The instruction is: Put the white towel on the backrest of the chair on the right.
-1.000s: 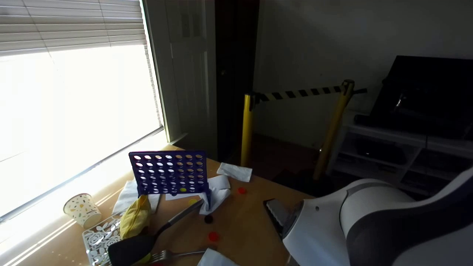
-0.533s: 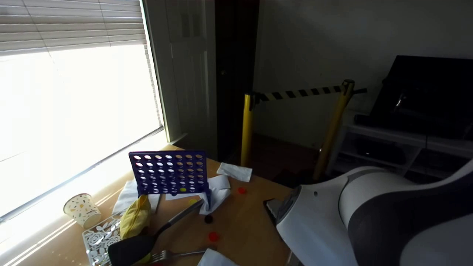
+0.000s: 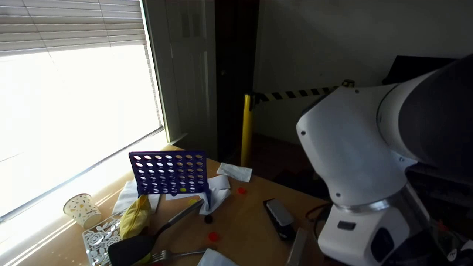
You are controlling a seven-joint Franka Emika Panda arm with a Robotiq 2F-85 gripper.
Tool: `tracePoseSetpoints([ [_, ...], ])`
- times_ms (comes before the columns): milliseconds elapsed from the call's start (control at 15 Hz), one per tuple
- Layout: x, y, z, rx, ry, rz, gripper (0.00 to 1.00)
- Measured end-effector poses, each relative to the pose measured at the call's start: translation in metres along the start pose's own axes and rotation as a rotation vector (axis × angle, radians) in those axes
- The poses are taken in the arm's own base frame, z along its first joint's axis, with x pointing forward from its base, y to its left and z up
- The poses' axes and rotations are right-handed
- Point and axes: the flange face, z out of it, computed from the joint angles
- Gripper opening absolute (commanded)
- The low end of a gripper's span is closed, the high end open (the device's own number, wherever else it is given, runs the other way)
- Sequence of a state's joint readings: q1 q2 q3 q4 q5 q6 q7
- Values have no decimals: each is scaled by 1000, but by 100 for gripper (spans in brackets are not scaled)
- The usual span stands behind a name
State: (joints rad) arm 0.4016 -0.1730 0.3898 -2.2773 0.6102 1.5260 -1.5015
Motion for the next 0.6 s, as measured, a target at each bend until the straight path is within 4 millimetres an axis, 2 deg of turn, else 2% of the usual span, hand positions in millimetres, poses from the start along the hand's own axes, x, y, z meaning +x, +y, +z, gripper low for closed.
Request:
tracePoseSetpoints([
  [333, -10, -32, -48, -144, 39, 188, 100],
  [600, -11, -54, -65, -220, 14, 363, 100],
])
